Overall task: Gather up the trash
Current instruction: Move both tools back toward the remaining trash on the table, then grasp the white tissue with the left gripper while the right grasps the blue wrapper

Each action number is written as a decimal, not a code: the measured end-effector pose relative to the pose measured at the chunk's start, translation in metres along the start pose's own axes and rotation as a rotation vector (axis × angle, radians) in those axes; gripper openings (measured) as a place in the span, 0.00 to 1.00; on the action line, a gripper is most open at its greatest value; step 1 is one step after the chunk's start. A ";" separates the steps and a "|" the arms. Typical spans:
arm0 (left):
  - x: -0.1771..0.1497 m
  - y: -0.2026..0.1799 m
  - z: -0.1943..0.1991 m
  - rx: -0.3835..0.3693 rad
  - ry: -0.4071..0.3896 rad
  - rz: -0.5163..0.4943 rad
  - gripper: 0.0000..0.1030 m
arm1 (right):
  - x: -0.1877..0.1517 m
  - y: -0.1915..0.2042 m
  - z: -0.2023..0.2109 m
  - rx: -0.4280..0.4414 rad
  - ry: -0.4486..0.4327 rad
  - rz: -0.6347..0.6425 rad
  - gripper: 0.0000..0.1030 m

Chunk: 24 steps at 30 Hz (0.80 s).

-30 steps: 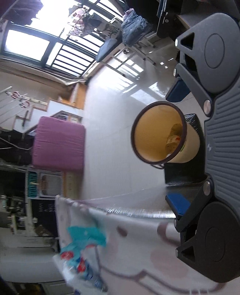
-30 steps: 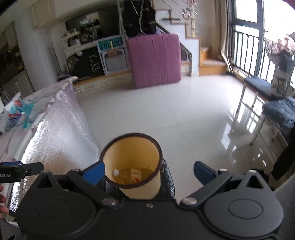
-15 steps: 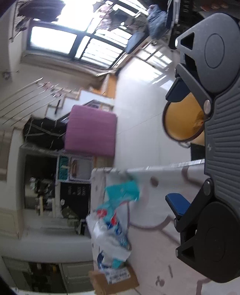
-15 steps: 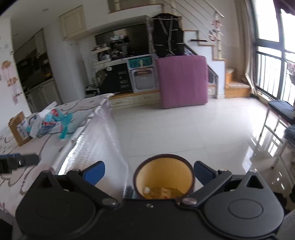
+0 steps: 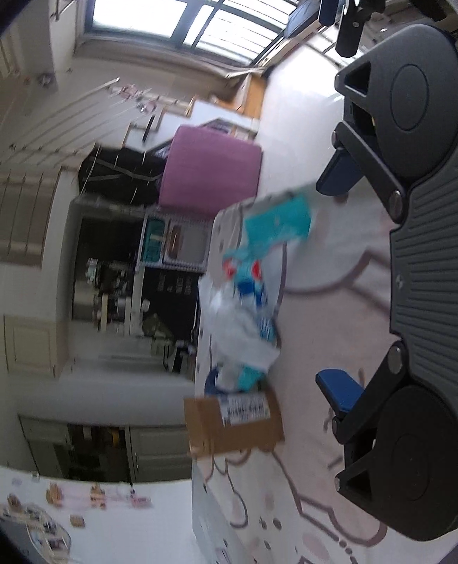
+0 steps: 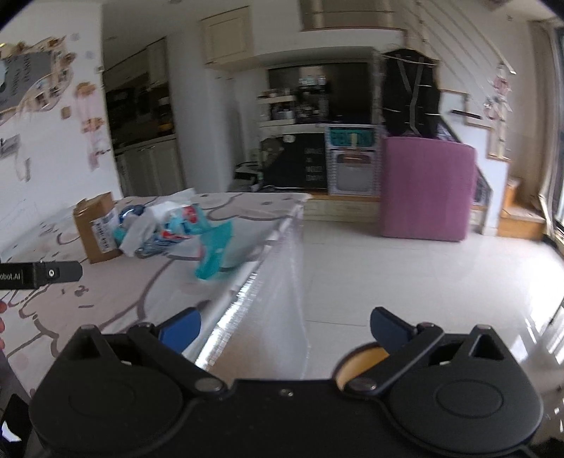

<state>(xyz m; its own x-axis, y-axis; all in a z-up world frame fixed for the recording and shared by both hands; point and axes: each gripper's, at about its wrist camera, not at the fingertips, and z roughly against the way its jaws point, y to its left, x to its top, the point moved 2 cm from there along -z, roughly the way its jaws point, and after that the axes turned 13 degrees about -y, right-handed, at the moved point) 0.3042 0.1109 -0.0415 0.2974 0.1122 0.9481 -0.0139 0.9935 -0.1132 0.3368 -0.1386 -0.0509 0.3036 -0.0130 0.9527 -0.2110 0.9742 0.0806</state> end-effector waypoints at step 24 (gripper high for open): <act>0.051 0.062 -0.126 -0.081 -0.107 -0.062 0.89 | 0.022 0.092 -0.197 0.141 0.016 -0.213 0.80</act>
<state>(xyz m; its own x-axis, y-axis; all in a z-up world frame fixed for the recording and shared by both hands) 0.4387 0.1753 -0.0378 0.1914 0.0567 0.9799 0.0800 0.9941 -0.0731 0.5069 -0.0052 -0.0799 0.3700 -0.2103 0.9049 -0.2679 0.9085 0.3206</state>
